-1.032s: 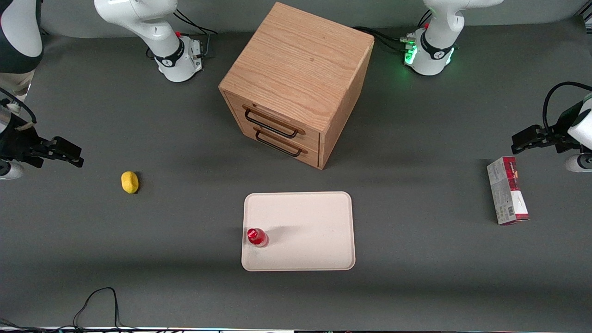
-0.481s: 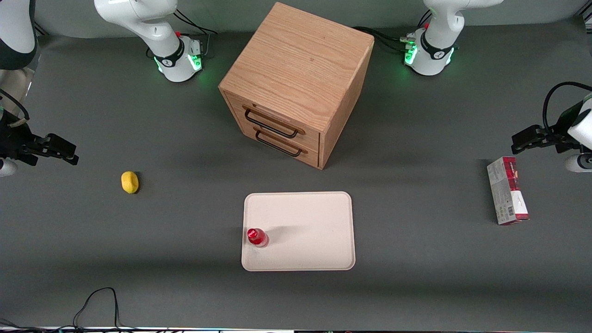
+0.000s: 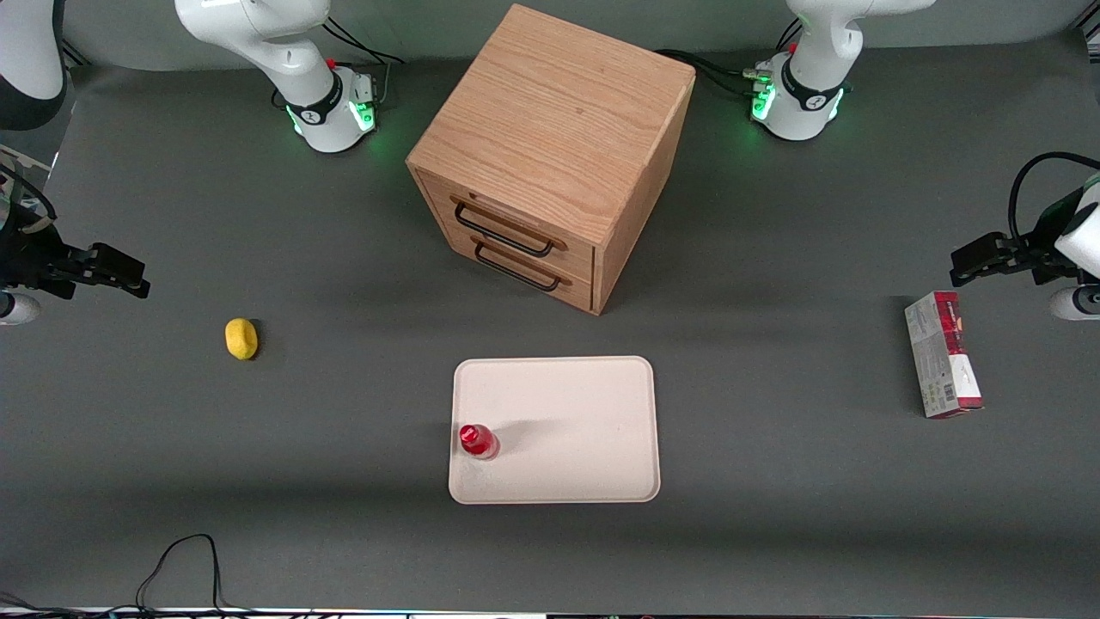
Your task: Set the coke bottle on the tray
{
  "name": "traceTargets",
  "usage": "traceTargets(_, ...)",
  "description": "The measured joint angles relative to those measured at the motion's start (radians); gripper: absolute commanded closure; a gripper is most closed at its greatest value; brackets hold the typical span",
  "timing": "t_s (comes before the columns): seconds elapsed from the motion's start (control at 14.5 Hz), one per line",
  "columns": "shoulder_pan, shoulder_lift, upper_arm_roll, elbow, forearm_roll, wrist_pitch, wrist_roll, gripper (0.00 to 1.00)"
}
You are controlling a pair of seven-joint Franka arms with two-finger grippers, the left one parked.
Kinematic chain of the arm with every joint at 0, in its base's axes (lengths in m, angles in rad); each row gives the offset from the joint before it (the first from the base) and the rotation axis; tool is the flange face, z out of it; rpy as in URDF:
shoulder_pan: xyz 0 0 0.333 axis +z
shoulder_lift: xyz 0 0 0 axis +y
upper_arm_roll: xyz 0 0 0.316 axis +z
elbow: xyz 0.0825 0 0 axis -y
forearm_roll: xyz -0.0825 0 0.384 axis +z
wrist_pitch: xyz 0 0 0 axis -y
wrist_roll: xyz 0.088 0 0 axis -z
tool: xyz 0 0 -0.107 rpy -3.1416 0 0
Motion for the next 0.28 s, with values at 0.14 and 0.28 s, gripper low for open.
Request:
traceTargets(0.14,-0.007,0.0,0.0,0.0,0.0,0.0,0.0,0.0)
traceTargets(0.28,-0.007,0.0,0.002,0.0,0.0,0.0,0.0,0.0)
